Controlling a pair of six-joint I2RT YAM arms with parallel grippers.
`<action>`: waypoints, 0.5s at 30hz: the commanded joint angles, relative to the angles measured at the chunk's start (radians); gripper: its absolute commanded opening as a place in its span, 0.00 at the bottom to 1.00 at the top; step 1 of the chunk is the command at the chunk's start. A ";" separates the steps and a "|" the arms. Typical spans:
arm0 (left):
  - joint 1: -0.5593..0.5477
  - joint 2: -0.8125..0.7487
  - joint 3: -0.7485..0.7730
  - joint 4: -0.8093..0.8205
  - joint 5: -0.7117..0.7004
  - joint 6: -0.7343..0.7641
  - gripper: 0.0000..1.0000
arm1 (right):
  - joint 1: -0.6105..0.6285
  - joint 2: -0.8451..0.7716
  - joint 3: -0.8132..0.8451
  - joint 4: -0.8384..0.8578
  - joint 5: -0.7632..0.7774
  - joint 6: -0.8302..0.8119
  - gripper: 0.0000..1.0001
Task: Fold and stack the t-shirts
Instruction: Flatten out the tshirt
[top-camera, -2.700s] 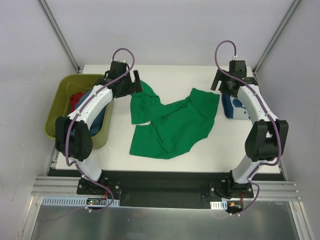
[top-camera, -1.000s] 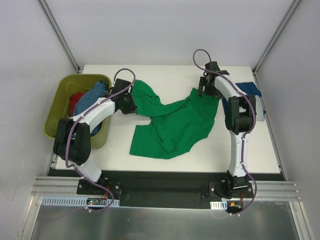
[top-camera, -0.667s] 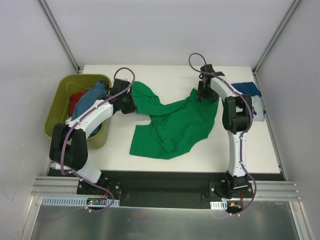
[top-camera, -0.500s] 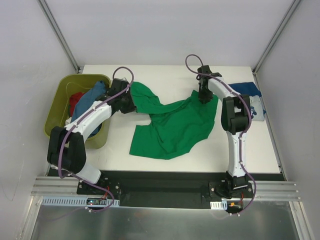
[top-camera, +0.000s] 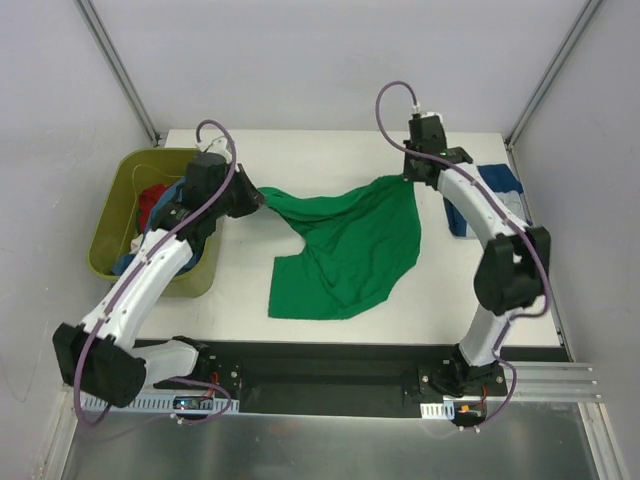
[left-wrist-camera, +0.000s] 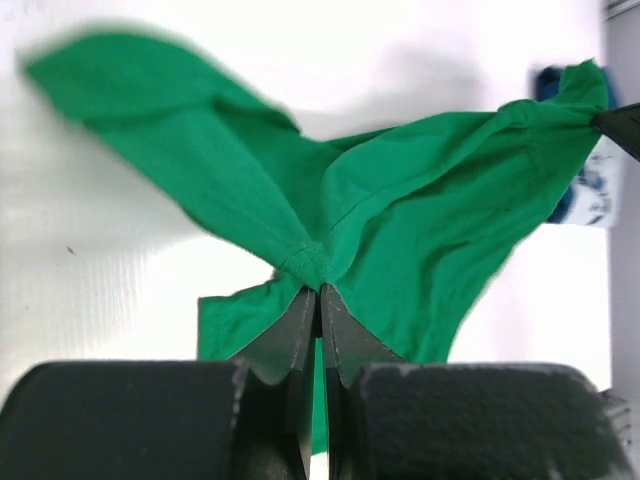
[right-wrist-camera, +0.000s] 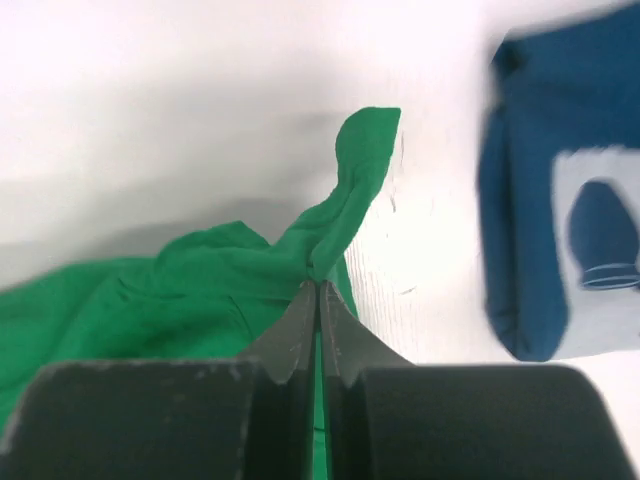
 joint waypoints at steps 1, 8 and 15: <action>-0.011 -0.172 0.047 0.011 0.037 0.036 0.00 | 0.017 -0.288 -0.071 0.166 0.027 -0.049 0.00; -0.011 -0.412 0.163 0.010 0.103 0.059 0.00 | 0.040 -0.699 -0.135 0.187 -0.076 -0.064 0.01; -0.011 -0.562 0.320 0.010 0.163 0.064 0.00 | 0.043 -0.976 -0.004 0.094 -0.180 -0.084 0.01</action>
